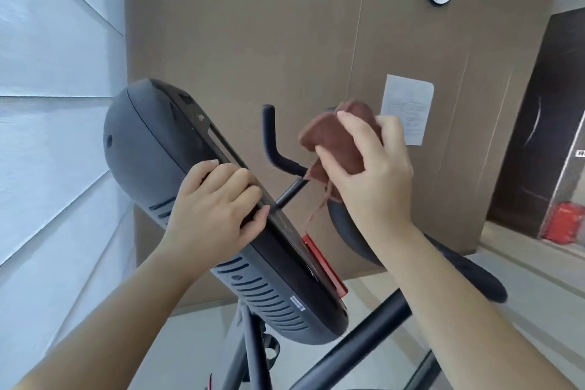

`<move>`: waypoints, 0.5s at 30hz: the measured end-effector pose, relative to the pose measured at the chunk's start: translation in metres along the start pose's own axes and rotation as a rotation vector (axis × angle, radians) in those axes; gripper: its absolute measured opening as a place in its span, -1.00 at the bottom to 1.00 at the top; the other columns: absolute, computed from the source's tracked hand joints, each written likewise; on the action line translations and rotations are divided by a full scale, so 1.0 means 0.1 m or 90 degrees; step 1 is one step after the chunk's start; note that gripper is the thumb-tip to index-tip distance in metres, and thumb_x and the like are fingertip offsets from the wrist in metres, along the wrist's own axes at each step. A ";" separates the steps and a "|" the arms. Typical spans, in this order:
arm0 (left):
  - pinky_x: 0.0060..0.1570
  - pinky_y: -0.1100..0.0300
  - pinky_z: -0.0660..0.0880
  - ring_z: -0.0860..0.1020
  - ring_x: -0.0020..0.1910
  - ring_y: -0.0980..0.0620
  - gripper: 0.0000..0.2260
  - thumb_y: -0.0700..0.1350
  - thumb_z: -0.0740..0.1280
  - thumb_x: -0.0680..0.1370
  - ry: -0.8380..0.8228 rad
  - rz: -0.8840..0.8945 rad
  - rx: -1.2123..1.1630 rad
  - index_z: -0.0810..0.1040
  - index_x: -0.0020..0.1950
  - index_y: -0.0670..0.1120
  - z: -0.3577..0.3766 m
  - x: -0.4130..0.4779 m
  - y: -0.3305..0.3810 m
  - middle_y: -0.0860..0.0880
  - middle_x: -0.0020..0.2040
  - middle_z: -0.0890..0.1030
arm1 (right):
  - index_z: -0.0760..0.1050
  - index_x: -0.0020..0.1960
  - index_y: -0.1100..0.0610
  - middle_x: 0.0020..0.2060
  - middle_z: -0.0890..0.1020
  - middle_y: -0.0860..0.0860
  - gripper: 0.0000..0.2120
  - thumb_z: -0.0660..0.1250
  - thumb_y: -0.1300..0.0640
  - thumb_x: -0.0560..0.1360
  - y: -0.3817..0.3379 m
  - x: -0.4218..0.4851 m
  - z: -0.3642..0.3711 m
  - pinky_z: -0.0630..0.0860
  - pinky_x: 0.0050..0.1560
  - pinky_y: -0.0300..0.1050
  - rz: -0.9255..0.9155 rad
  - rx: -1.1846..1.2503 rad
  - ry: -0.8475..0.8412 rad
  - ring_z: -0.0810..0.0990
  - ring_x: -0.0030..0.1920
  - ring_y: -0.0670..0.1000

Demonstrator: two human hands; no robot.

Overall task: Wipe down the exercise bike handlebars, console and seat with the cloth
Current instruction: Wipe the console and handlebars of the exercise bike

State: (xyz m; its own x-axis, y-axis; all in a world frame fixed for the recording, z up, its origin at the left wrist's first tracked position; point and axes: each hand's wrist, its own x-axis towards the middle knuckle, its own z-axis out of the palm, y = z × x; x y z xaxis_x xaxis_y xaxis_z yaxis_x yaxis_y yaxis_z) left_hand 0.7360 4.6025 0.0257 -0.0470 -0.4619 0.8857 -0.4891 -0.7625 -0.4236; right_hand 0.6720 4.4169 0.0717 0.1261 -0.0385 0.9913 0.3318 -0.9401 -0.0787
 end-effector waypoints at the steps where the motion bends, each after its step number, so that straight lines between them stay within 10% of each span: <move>1: 0.01 0.07 0.30 0.56 -0.17 -0.07 -0.81 -0.05 0.27 0.46 0.001 0.000 0.001 0.54 -0.27 -0.13 0.00 -0.01 0.00 -0.04 -0.21 0.61 | 0.54 0.17 0.14 -0.06 0.50 0.17 -0.63 0.44 0.09 0.38 0.03 -0.09 -0.03 0.50 -0.10 -0.12 -0.006 0.005 -0.012 0.53 -0.07 0.13; 6: -0.01 0.09 0.29 0.56 -0.19 -0.06 -0.81 -0.07 0.24 0.47 0.015 -0.001 0.003 0.51 -0.29 -0.12 0.01 -0.01 0.01 -0.03 -0.23 0.59 | 0.51 0.16 0.12 -0.10 0.56 0.20 -0.66 0.36 0.05 0.42 0.16 -0.71 -0.29 0.58 -0.20 0.09 -0.095 -0.101 -0.089 0.55 -0.13 0.16; 15: 0.02 0.08 0.28 0.55 -0.14 -0.06 -0.82 -0.09 0.22 0.48 0.001 0.001 0.024 0.52 -0.26 -0.13 0.01 -0.04 0.01 -0.03 -0.19 0.60 | 0.52 0.17 0.12 -0.03 0.50 0.14 -0.62 0.42 0.05 0.38 0.12 -0.06 -0.03 0.48 -0.02 -0.22 0.015 0.048 -0.018 0.51 -0.03 0.04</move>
State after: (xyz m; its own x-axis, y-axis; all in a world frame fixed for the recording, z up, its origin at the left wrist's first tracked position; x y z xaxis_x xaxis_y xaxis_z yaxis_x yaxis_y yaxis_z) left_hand 0.7370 4.6030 0.0214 -0.0497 -0.4628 0.8851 -0.4551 -0.7783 -0.4325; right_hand 0.6718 4.4050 0.0650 0.1611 -0.0497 0.9857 0.3973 -0.9110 -0.1108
